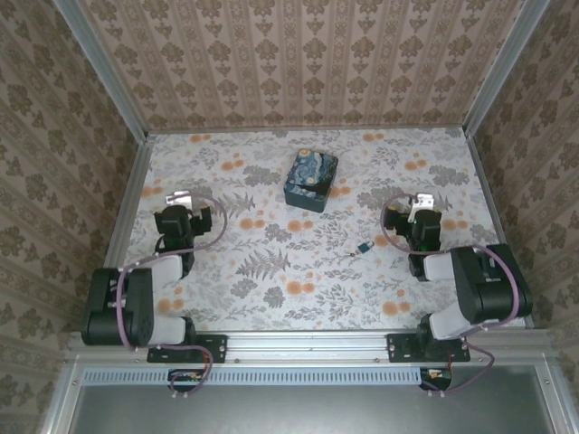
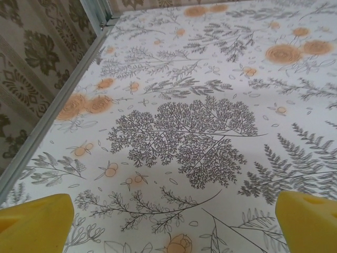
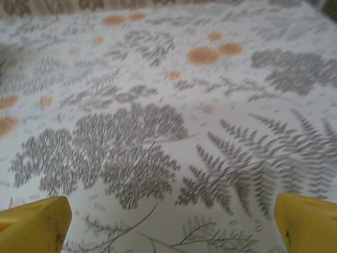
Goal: Unlock the padlock with the key
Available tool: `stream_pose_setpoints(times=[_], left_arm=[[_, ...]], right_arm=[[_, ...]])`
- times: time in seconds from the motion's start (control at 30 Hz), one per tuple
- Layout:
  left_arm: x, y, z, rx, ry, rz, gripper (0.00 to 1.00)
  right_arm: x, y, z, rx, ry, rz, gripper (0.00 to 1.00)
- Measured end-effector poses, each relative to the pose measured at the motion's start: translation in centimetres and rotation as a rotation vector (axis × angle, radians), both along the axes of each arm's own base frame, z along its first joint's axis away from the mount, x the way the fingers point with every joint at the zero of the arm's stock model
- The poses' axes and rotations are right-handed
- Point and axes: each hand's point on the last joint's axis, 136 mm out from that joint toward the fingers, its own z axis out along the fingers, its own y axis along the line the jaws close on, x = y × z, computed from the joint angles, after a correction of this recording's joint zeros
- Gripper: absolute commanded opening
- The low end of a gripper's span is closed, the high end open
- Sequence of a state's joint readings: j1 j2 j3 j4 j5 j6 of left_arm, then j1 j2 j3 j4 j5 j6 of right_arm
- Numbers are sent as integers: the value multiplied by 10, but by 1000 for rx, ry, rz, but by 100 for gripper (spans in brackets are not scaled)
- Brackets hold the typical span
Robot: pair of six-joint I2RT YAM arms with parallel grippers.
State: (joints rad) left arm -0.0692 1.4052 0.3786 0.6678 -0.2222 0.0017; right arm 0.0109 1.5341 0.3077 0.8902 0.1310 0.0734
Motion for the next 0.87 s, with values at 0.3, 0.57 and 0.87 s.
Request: stream_pose_setpoints(times=[0.3, 0.57, 0.87], left_arm=[[13, -6, -19, -34, -2, -83, 100], [16, -10, -15, -47, -15, -108, 100], [17, -12, -14, -50, -17, -115, 100]], right_arm=[[28, 12, 31, 20, -79, 98, 99], [27, 15, 30, 17, -76, 104, 100], [26, 16, 27, 16, -60, 108, 100]])
